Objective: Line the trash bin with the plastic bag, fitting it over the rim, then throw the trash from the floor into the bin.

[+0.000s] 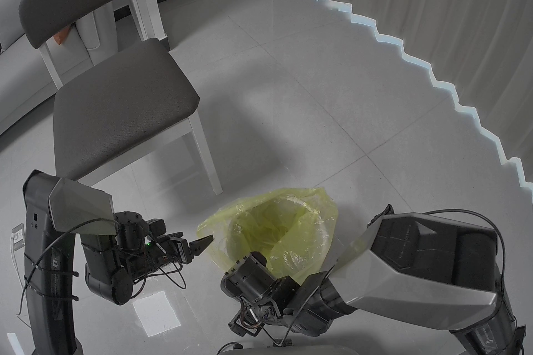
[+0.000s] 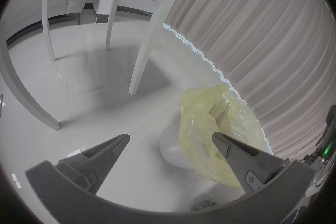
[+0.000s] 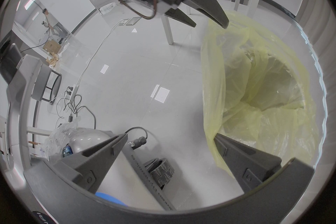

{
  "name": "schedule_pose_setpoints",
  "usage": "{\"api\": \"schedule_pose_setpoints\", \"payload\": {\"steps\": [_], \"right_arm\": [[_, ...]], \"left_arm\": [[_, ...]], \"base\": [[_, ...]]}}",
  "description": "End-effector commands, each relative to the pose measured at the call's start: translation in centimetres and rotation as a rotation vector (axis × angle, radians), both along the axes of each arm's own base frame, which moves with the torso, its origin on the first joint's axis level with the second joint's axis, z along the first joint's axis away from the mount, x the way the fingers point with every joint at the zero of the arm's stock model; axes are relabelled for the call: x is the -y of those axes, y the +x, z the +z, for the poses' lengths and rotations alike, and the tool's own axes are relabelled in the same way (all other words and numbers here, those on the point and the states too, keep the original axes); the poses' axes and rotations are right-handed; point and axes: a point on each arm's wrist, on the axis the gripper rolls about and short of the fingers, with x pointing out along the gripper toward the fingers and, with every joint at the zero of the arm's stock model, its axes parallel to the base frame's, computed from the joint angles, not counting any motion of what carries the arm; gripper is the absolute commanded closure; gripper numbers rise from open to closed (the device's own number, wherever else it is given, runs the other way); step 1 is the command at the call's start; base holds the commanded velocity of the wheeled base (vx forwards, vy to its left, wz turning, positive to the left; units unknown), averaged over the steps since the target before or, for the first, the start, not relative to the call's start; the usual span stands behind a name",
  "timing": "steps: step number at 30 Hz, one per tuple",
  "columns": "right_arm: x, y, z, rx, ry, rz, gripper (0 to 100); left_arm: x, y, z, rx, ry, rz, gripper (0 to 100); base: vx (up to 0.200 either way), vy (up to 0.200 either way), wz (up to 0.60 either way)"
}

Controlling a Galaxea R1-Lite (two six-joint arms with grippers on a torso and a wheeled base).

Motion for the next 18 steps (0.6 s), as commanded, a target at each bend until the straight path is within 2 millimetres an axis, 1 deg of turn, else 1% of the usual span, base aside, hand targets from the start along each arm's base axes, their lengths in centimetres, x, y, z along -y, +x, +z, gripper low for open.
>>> {"api": "schedule_pose_setpoints", "payload": {"steps": [1, 2, 3, 5, 6, 8, 10, 14, 15, 16, 17, 18], "right_arm": [[0.5, -1.5, 2.5, 0.016, 0.020, 0.012, 0], [0.5, -1.5, 2.5, 0.016, 0.020, 0.012, 0], [1.0, -2.0, 3.9, 0.023, 0.036, 0.014, 0], [1.3, -2.3, 4.9, 0.028, 0.053, 0.007, 0], [1.6, -2.4, 5.9, 0.035, 0.073, -0.004, 0], [2.0, -2.1, 7.8, 0.048, 0.119, -0.036, 0], [2.5, -1.3, 9.1, 0.057, 0.160, -0.078, 0], [2.8, -1.4, 9.2, 0.043, 0.151, -0.087, 0], [2.7, -2.3, 8.3, 0.018, 0.104, -0.062, 0], [2.8, -2.5, 8.1, 0.014, 0.096, -0.058, 0], [2.8, -2.5, 8.1, 0.014, 0.096, -0.058, 0], [2.8, -2.0, 8.7, 0.027, 0.113, -0.077, 0]], "left_arm": [[0.0, -0.2, 0.0, -0.004, 0.001, 0.000, 0], [0.0, -0.2, 0.0, -0.004, 0.001, 0.000, 0], [-0.1, -0.4, 0.0, -0.009, 0.001, 0.001, 0], [-0.2, -0.4, 0.1, -0.001, 0.000, 0.003, 0], [-0.2, -0.4, 0.1, 0.005, -0.001, 0.004, 0], [-0.2, -0.4, 0.1, 0.009, -0.002, 0.003, 0], [-0.2, -0.4, 0.1, 0.009, -0.002, 0.003, 0], [-0.2, -0.4, 0.1, 0.008, -0.002, 0.003, 0], [-0.1, -0.4, 0.1, 0.009, -0.002, 0.001, 0], [-0.1, -0.4, 0.1, 0.010, -0.003, 0.002, 0], [-0.1, -0.4, 0.1, 0.010, -0.003, 0.002, 0], [-0.2, -0.4, 0.2, 0.008, -0.003, 0.003, 0]], "base": [[0.000, 0.000, 0.00], [0.000, 0.000, 0.00], [0.000, 0.000, 0.00], [0.000, 0.000, 0.00], [0.000, 0.000, 0.00], [0.000, 0.000, 0.00], [0.000, 0.000, 0.00], [0.000, 0.000, 0.00], [0.000, 0.000, 0.00], [0.000, 0.000, 0.00], [0.000, 0.000, 0.00], [0.000, 0.000, 0.00]]}}
